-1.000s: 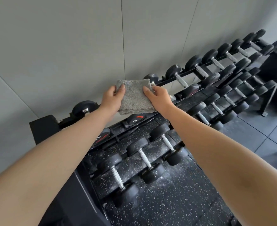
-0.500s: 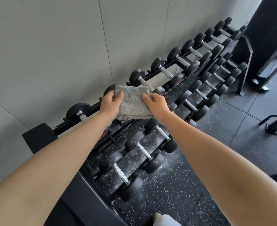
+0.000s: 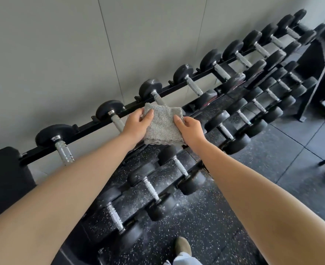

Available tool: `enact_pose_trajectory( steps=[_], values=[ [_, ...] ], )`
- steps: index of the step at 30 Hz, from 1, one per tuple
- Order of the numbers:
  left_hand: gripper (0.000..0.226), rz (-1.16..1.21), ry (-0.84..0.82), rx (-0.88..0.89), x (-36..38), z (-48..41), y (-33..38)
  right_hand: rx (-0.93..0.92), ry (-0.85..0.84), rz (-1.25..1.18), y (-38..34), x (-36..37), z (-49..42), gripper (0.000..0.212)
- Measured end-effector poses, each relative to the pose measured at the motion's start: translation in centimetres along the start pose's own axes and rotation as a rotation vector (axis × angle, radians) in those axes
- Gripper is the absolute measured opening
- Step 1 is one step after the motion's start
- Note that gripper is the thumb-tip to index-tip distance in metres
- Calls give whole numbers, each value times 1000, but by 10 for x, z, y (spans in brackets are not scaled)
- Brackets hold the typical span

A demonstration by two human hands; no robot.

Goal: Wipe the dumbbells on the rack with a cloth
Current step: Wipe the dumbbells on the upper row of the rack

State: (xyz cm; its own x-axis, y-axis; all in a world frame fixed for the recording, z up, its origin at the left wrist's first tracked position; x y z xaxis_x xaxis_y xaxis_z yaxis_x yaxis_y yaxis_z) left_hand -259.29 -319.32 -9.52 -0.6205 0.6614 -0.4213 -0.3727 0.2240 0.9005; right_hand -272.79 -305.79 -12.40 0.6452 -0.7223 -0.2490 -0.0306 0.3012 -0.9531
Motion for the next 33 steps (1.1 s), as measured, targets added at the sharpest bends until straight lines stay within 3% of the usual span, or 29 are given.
enact_pose_trajectory(
  steps=[7,11,18,26,30,33],
  values=[
    [31,-7,14,-41,59,-52,-2,-62,-58,203,13,-44,-80,46],
    [20,-28,14,-85,72,-77,-11,-100,-82,304,17,-46,-112,41],
    [18,-16,-46,-141,84,-112,-37,-104,8,529,30,-35,-154,35],
    [13,-13,-80,-136,96,-136,-68,32,171,398,64,-19,-166,38],
    [20,25,-107,-106,100,-142,-80,-124,408,425,51,-19,-149,33],
    [27,16,-158,-104,100,-148,-87,-149,393,306,49,7,-138,42]
  ],
)
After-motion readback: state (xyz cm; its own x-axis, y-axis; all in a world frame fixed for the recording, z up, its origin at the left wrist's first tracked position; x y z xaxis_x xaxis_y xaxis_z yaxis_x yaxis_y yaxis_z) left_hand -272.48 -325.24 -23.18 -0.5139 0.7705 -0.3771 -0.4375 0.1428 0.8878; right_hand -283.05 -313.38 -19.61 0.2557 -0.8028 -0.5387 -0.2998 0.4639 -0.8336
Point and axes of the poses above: each hand's wrist, its own z-axis away from the middle knuckle, its own x-axis out of the palm, y = z × x, the point moved 8 cm from there along -z, towards the middle knuckle, and after that the axes turned 8 degrees about -z, right-handed, at the moved point
